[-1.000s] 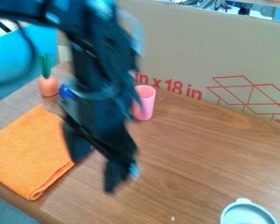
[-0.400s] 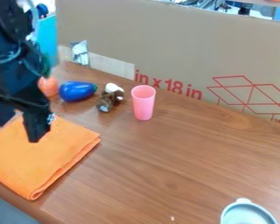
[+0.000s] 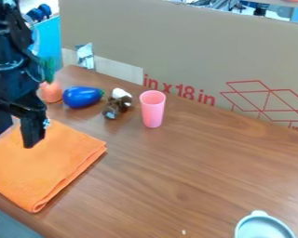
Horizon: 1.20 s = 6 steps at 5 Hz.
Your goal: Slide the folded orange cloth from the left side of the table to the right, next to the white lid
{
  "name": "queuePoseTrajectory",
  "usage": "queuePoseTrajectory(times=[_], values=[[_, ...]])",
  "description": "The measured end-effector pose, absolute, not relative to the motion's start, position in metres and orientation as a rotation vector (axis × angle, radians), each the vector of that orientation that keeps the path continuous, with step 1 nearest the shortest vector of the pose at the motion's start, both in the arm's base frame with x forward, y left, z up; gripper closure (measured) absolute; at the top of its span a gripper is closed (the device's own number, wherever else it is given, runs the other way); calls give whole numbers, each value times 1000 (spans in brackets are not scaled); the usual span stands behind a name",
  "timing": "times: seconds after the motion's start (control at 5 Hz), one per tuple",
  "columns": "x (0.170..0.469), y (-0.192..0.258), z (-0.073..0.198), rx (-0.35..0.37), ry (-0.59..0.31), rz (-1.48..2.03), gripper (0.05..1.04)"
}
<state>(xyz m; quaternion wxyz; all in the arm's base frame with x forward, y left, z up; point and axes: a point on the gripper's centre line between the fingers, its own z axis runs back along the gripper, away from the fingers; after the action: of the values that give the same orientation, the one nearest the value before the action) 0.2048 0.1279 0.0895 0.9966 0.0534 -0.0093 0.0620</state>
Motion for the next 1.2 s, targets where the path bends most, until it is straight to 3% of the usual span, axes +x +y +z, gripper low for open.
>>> queuePoseTrajectory(times=[0.6,0.8,1.2], values=[[212,143,62,281,39,217,83],[209,143,57,391,23,270,83],[210,144,44,399,27,274,83]])
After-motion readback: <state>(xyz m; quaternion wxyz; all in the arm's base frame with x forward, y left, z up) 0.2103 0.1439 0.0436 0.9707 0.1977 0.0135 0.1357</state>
